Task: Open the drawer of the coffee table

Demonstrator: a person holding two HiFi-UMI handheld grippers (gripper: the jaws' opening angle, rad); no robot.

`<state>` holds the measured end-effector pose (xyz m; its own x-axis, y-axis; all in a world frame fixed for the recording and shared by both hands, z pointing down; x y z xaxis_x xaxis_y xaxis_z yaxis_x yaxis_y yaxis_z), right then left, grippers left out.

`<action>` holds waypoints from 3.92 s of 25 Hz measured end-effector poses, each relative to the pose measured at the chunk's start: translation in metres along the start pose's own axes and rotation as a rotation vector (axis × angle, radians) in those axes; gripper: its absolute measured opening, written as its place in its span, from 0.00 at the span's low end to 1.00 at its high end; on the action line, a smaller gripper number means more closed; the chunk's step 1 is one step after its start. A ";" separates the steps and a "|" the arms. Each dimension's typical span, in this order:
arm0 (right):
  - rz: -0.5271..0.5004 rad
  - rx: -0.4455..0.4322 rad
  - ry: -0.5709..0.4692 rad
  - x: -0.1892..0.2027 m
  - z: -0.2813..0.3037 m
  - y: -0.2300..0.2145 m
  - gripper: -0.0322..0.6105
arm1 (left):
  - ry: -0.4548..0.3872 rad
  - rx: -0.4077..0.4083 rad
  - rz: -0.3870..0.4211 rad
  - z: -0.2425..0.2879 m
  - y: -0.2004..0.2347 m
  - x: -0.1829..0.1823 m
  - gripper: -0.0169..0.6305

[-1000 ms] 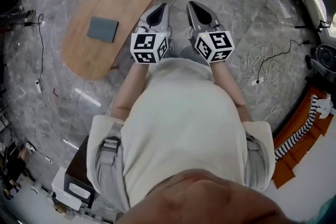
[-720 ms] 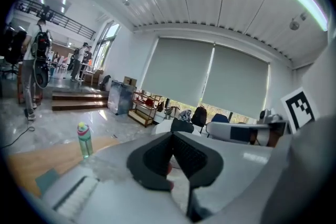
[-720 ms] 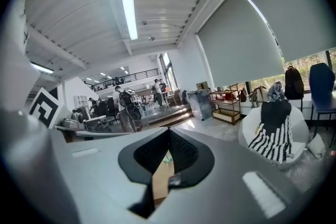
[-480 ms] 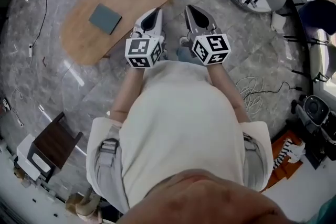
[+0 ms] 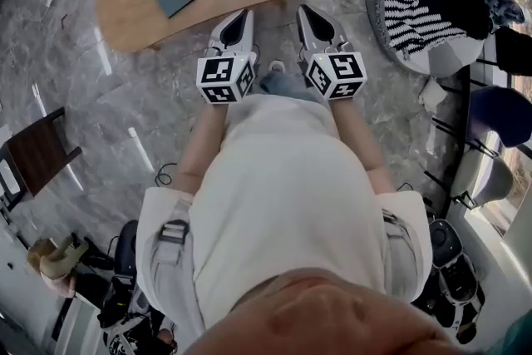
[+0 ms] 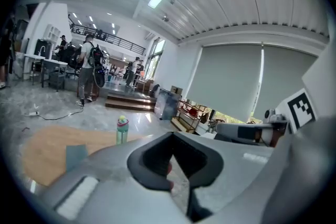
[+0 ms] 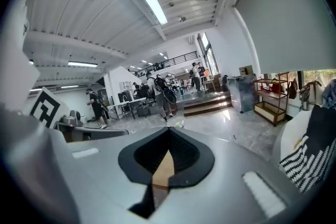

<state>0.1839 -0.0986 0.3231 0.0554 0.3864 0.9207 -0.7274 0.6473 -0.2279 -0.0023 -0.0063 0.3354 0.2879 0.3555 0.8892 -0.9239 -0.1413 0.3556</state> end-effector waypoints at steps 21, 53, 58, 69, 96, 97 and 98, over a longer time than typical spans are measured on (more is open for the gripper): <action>-0.077 -0.171 0.193 0.102 0.135 -0.040 0.12 | -0.011 -0.367 -0.303 -0.025 0.130 0.147 0.18; -0.314 -0.081 0.556 0.377 0.321 -0.165 0.52 | 0.420 -0.179 -0.210 0.108 0.387 0.412 0.74; -0.337 -0.115 0.565 0.389 0.334 -0.163 0.52 | 0.394 -0.181 -0.217 0.110 0.389 0.414 0.74; -0.316 -0.080 0.544 0.392 0.336 -0.160 0.49 | 0.453 -0.164 -0.169 0.106 0.391 0.409 0.69; -0.318 -0.082 0.616 0.415 0.266 -0.158 0.49 | 0.464 -0.210 -0.282 0.063 0.335 0.443 0.64; -0.320 -0.082 0.620 0.416 0.262 -0.158 0.49 | 0.464 -0.213 -0.287 0.061 0.332 0.445 0.64; -0.321 -0.082 0.624 0.417 0.258 -0.157 0.49 | 0.463 -0.217 -0.294 0.058 0.330 0.446 0.64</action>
<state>0.1447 -0.2089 0.8248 0.6580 0.4573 0.5982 -0.5574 0.8300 -0.0214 -0.1636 0.0518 0.8660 0.4444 0.7248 0.5265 -0.8666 0.1989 0.4577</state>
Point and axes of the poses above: the fingertips, and each gripper's own axes: z forward along the fingers, y to its left, x out of its underside, the point moved 10 cm from there along -z, backward along the fingers, and after that the axes turned 11 degrees about x, right-handed, at the moved point
